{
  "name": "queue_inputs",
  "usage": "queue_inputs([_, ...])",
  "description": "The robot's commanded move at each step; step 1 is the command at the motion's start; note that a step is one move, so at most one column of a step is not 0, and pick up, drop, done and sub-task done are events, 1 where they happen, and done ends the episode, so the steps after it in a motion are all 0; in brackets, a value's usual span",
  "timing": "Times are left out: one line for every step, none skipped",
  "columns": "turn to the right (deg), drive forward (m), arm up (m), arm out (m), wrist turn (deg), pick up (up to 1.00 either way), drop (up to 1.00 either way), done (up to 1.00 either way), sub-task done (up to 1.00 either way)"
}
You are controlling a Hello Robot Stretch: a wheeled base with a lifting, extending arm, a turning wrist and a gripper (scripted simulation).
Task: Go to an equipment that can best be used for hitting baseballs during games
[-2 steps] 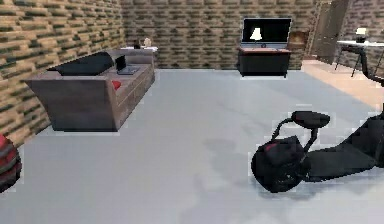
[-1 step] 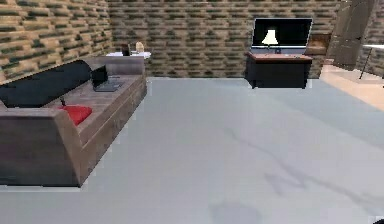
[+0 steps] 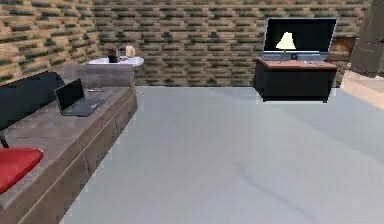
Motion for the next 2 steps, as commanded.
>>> queue_inputs([39.0,0.0,0.0,0.0,0.0,0.0,0.0,0.0,0.0])
queue_inputs([0.0,0.15,0.0,0.0,0.0,0.0,0.0,0.0,0.0])
